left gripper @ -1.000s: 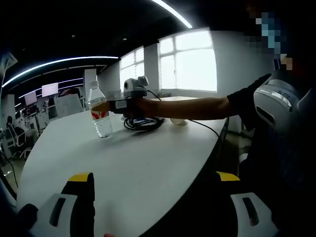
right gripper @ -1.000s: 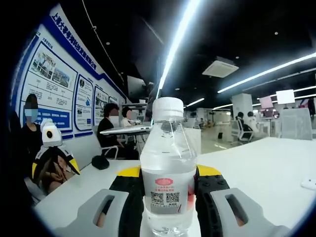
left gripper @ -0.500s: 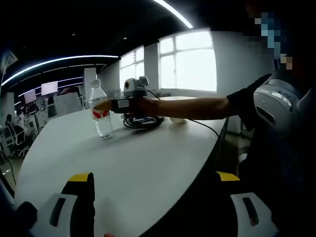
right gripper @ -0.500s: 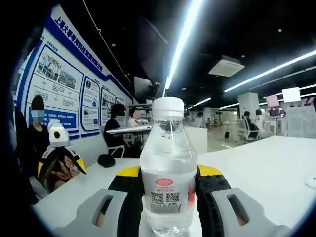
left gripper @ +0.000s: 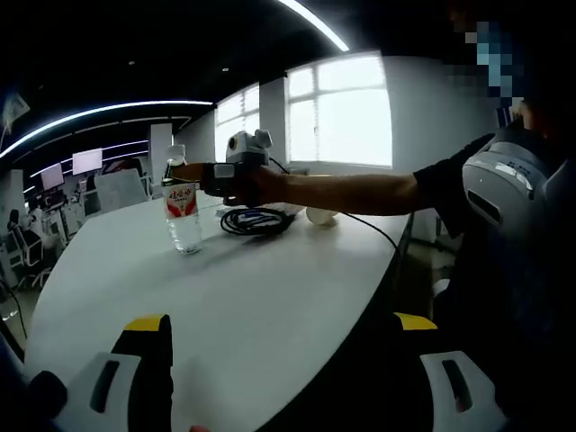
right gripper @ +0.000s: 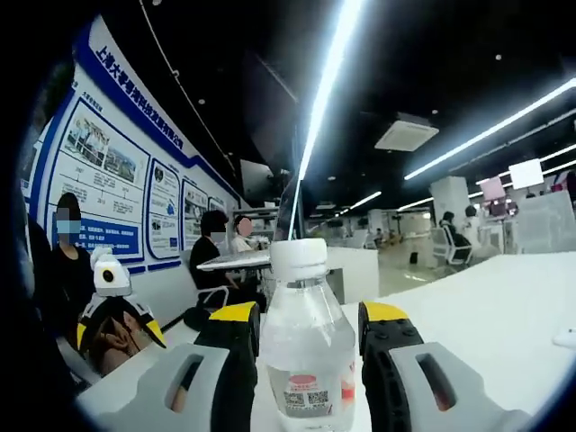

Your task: Arrange the tabletop items into an orderly group along one side of the table until the central work area is clear of visible clutter.

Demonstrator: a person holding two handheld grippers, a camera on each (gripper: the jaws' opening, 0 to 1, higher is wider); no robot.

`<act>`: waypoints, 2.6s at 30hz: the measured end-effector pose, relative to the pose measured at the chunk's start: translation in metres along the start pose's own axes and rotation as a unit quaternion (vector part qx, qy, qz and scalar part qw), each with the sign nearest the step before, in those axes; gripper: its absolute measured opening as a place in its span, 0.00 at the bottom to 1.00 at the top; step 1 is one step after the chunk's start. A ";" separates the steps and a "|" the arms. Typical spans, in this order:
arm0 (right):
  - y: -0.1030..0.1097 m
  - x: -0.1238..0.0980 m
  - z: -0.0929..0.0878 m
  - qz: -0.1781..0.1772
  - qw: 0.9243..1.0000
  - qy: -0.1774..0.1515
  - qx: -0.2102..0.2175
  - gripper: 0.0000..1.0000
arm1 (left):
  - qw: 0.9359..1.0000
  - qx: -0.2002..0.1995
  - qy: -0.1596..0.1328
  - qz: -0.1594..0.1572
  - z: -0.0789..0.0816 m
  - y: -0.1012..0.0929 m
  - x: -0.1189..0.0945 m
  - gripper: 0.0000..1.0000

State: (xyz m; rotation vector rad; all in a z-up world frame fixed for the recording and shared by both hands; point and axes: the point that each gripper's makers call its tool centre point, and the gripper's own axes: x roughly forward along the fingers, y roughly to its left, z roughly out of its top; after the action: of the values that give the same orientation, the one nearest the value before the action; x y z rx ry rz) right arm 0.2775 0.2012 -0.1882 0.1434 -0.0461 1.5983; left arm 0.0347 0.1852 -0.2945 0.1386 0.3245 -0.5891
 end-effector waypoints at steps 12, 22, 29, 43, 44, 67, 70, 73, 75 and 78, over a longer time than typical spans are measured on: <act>0.004 0.001 0.010 -0.016 1.000 -0.001 -0.013 0.49 | 1.000 0.003 -0.002 0.001 0.002 -0.003 -0.003 1.00; 0.014 -0.003 0.025 -0.032 0.999 -0.004 -0.031 0.61 | 1.000 0.006 -0.004 0.001 0.004 -0.004 -0.003 1.00; 0.022 -0.001 0.046 -0.044 0.997 -0.014 -0.059 0.88 | 1.000 0.007 -0.006 -0.003 0.006 -0.006 0.000 1.00; 0.044 0.000 0.071 -0.062 0.991 0.004 -0.116 1.00 | 1.000 0.009 -0.007 -0.009 0.008 -0.010 0.005 1.00; 0.045 0.000 0.071 -0.062 0.991 0.004 -0.117 1.00 | 1.000 0.009 -0.007 -0.009 0.009 -0.010 0.005 1.00; 0.065 -0.057 0.099 -0.099 0.982 0.035 -0.157 1.00 | 0.999 0.015 -0.010 -0.029 0.017 -0.018 0.024 1.00; 0.062 -0.070 0.100 -0.107 0.981 0.036 -0.158 1.00 | 0.999 0.017 -0.012 -0.032 0.020 -0.019 0.026 1.00; 0.058 -0.084 0.101 -0.119 0.980 0.039 -0.157 1.00 | 0.999 0.018 -0.012 -0.034 0.021 -0.019 0.029 1.00; 0.059 -0.090 0.102 -0.120 0.980 0.037 -0.157 1.00 | 0.999 0.019 -0.012 -0.034 0.022 -0.019 0.031 1.00; 0.057 -0.101 0.101 -0.130 0.978 0.042 -0.155 1.00 | 0.999 0.020 -0.014 -0.035 0.024 -0.020 0.032 1.00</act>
State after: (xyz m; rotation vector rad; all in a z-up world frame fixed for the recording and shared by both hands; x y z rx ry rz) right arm 0.2299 0.0874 -0.0969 -0.1572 -0.2021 1.3158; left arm 0.0547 0.1462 -0.2838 0.1586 0.2918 -0.6675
